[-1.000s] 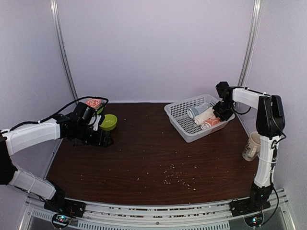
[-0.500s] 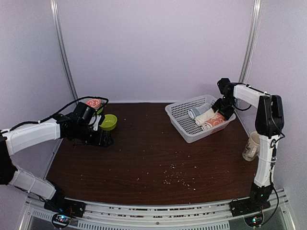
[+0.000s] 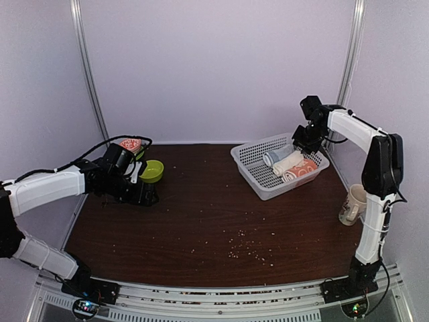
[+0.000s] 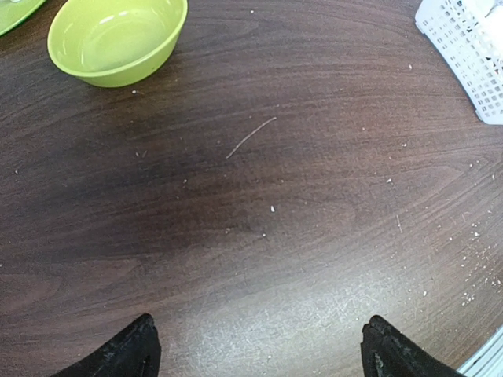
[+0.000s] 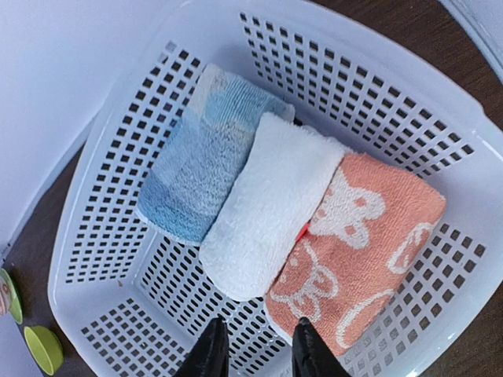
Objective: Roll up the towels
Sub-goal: Adjust the towel in the storage box.
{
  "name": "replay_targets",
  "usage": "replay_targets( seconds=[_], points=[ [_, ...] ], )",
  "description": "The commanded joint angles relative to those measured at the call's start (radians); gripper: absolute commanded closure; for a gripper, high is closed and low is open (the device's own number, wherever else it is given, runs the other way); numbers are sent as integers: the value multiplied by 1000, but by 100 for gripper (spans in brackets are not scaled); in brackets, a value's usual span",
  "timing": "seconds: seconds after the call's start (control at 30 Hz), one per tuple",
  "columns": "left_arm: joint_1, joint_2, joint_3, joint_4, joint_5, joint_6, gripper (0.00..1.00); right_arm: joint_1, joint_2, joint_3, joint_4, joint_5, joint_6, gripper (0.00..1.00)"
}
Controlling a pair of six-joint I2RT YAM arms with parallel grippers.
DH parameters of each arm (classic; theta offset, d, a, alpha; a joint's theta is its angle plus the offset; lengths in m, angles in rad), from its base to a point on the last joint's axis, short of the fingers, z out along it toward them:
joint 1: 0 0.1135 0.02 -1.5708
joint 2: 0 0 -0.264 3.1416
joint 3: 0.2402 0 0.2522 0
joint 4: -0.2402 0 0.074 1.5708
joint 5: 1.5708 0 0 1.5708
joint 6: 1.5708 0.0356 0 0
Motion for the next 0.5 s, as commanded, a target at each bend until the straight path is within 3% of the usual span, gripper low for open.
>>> replay_targets(
  seconds=[0.0, 0.47],
  points=[
    [8, 7, 31, 3, 4, -3, 9, 11, 59, 21, -55, -24, -62, 74],
    [7, 7, 27, 0, 3, -4, 9, 11, 167, 49, -81, -51, -76, 80]
  ],
)
